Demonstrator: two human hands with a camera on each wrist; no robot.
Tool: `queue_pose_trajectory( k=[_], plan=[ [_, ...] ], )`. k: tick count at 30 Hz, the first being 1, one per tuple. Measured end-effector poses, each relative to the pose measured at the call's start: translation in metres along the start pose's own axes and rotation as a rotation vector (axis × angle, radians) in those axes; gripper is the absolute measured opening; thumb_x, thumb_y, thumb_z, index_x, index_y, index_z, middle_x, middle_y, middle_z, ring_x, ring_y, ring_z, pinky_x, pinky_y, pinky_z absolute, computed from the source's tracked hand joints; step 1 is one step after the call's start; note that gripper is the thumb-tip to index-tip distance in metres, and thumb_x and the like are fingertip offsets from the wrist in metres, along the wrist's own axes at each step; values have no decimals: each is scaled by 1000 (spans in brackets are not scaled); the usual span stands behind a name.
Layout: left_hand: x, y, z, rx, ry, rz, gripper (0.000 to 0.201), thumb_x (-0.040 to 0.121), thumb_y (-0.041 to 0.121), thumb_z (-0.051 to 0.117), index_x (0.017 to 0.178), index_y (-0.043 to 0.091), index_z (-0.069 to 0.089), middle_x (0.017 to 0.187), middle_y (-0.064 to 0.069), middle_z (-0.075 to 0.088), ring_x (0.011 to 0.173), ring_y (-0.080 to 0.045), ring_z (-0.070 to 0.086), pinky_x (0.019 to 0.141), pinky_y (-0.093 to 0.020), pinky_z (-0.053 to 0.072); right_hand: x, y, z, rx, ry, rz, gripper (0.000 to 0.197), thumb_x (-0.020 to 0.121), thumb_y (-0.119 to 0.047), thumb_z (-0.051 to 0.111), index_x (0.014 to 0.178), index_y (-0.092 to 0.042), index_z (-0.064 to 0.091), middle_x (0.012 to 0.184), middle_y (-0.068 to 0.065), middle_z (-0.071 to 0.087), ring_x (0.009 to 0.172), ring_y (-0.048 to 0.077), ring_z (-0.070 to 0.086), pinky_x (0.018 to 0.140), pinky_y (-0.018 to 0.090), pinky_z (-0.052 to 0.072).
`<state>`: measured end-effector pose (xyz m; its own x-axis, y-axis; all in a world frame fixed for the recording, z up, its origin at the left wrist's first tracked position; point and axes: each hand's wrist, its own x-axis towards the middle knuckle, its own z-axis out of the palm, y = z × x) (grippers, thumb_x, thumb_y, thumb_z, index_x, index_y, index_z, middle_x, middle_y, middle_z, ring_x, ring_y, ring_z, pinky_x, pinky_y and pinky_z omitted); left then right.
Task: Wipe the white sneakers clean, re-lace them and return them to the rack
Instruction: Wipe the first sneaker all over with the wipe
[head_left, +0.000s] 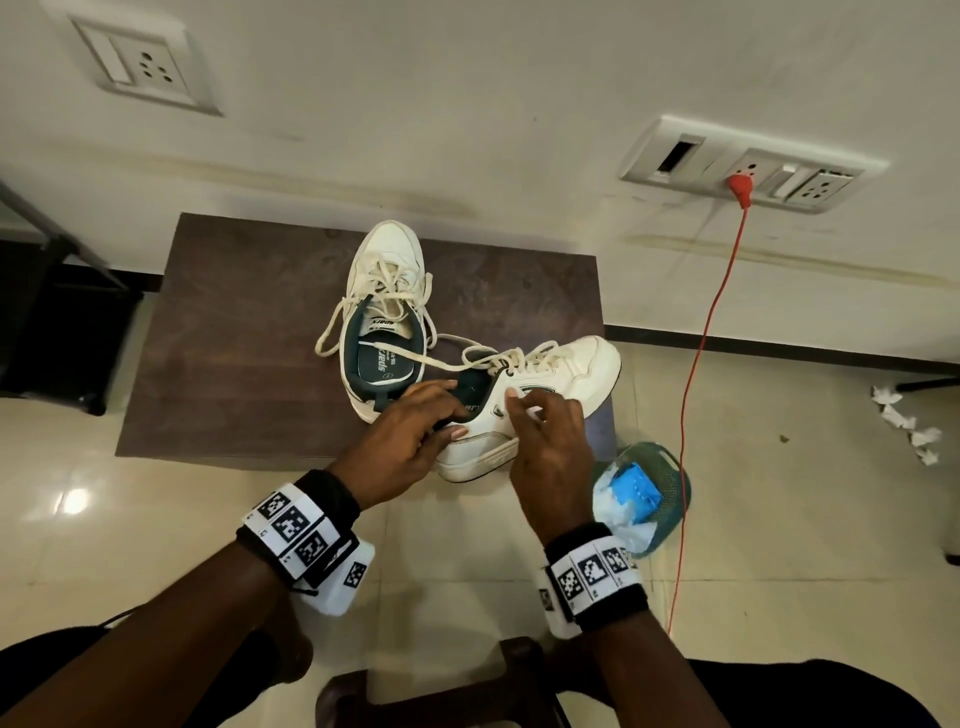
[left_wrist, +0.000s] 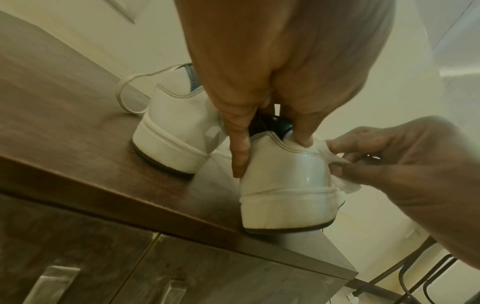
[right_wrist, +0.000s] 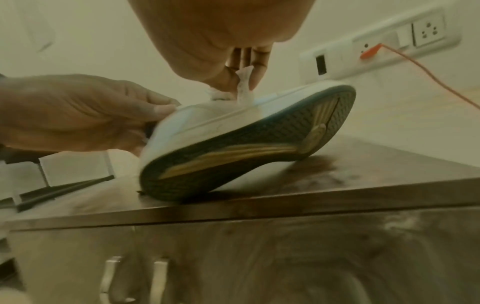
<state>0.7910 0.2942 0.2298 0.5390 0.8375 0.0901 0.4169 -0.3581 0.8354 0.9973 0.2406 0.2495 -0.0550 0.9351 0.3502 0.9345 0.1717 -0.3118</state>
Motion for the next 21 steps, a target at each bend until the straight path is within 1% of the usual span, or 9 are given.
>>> queue_pose_trajectory(
  k=[3,4,6,8,10,14,17,19,21],
  plan=[
    [0,-1,2,-3,-7,11,22,98,25,57,112,11,67,126,-4,62,139,-11,44,106,-25,39,15,29,-4,-109,13,104,45,74,8,65,117,-1,72,108,20,65,99,30,48,67,39,54],
    [0,0,3,-1,-6,15,22,98,25,57,112,11,67,126,-4,62,139,-11,44,106,-24,39,17,31,-5,-102,28,160,43,76,6,60,116,-3,72,109,19,64,99,31,49,69,41,55],
    [0,-1,3,1,-3,18,23,98,25,57,112,10,67,127,-4,61,138,-10,43,105,-22,38,15,20,-3,-40,66,233,45,80,1,46,116,-5,72,110,17,64,99,32,52,74,42,54],
    [1,-2,1,-4,0,7,23,99,25,56,113,11,67,129,-5,60,138,-10,43,105,-23,38,5,-4,4,76,88,263,45,83,5,50,121,-5,71,114,17,62,105,31,54,83,41,52],
    [1,-4,0,-9,2,1,19,100,23,58,113,13,67,130,-4,60,139,-10,43,106,-27,40,-10,-31,10,214,86,249,47,84,6,50,127,-4,68,116,18,59,108,32,56,90,37,50],
    [1,-7,1,1,-12,14,13,100,16,61,112,15,65,125,-1,62,141,-11,42,106,-30,41,-27,-38,13,229,22,77,59,79,18,55,133,-4,64,119,20,59,103,31,57,86,31,49],
    [0,-5,1,2,-7,12,14,100,19,59,111,12,65,126,-3,61,140,-13,43,104,-23,39,-18,-2,10,69,51,34,52,81,14,57,130,0,65,115,22,62,102,32,55,83,33,48],
    [1,-3,1,0,-7,19,18,100,22,56,111,10,65,125,-4,61,139,-13,44,102,-14,35,-8,19,6,14,97,100,49,77,13,69,124,0,68,112,22,65,102,33,57,83,37,52],
    [1,-3,0,1,-16,19,20,100,22,56,111,10,65,126,-5,60,138,-12,44,100,-8,32,-5,17,8,43,142,176,49,74,14,73,120,-1,71,111,20,66,105,30,55,85,37,53]
  ],
)
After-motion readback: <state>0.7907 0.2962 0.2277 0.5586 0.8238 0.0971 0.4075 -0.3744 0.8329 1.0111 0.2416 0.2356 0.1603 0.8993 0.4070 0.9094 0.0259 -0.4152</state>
